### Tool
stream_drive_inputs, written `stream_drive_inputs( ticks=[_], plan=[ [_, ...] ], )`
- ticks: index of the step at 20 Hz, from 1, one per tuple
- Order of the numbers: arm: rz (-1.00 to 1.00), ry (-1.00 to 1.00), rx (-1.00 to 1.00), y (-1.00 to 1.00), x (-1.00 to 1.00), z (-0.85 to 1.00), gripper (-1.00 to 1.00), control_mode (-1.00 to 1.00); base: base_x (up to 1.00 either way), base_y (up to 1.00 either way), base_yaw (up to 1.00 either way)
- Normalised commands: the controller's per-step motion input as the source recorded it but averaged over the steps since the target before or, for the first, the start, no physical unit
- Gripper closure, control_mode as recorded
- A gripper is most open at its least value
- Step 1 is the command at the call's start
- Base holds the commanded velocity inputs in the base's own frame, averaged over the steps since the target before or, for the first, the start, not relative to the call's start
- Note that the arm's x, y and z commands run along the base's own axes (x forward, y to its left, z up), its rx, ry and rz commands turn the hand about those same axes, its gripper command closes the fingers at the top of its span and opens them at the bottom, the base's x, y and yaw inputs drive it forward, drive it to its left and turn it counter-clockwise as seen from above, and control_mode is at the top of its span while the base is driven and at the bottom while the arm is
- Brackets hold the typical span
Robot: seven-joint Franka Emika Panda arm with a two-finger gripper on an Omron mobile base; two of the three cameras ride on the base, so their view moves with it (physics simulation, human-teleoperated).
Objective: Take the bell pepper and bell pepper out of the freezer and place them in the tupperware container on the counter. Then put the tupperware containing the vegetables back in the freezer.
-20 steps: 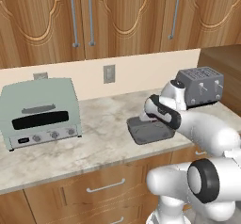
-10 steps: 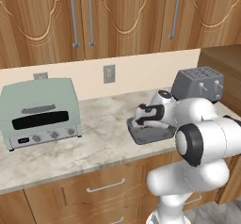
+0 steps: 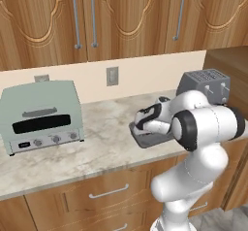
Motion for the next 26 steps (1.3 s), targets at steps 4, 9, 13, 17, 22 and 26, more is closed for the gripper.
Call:
stream_drive_inputs(
  ticks=[4, 9, 13, 17, 22, 26],
  plan=[
    [0.0, 0.06, 0.0, 0.04, 0.22, -0.32, 1.0, -1.0, 0.0, 0.0, 0.0],
    [0.0, 0.02, 0.0, 0.01, -0.06, -0.13, -1.0, -1.0, 0.0, 0.0, 0.0],
    [-0.02, -0.1, 0.0, 0.0, -0.47, 0.18, -1.0, -1.0, 0.0, 0.0, 0.0],
    [-0.04, -0.16, 0.0, 0.0, -0.45, 0.48, -1.0, -1.0, 0.0, 0.0, 0.0],
    [-0.01, -0.35, 0.0, 0.0, -0.83, 0.97, -1.0, -1.0, 0.0, 0.0, 0.0],
    [-0.01, -0.35, 0.0, 0.0, -0.9, 1.0, -1.0, -1.0, 0.0, 0.0, 0.0]
  ],
)
